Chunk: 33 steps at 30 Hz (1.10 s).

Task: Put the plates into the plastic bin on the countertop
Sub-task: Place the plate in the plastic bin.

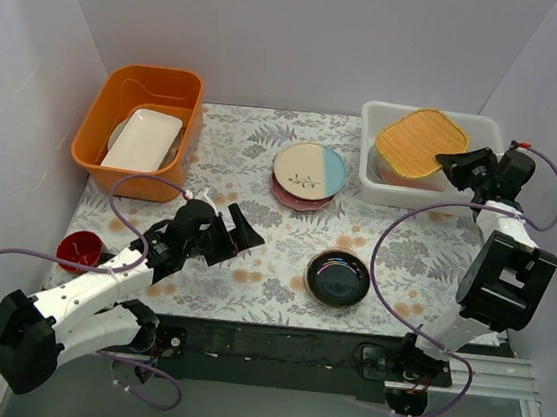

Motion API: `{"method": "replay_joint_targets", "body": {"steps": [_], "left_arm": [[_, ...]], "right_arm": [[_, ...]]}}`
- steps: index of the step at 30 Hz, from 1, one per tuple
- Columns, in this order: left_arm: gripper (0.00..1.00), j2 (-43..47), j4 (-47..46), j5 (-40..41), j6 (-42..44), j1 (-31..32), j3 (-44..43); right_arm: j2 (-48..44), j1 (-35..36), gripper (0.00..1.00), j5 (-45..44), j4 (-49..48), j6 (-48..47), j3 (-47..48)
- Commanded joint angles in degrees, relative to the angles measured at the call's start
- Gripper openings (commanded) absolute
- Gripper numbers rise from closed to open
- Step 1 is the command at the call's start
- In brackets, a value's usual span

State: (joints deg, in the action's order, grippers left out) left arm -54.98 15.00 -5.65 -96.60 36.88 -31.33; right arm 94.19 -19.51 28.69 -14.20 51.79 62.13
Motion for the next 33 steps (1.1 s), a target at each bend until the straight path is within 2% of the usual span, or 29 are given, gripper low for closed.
{"method": "replay_joint_targets", "body": {"steps": [1,16,33], "left_arm": [[0.98,0.40,0.46,-0.77,0.97,0.29,-1.01],[0.98,0.49,0.90,-1.03,0.97,0.29,-0.92],[0.98,0.93,1.69,-0.94,0.80,0.29,-0.92]], "right_arm": [[0.99,-0.36,0.01,-1.35,-9.53,2.96,0.80],[6.79,-0.36,0.01,-0.74,-13.93,4.64,0.97],[12.76,-0.36,0.01,1.37,-10.95,1.56,4.05]]}}
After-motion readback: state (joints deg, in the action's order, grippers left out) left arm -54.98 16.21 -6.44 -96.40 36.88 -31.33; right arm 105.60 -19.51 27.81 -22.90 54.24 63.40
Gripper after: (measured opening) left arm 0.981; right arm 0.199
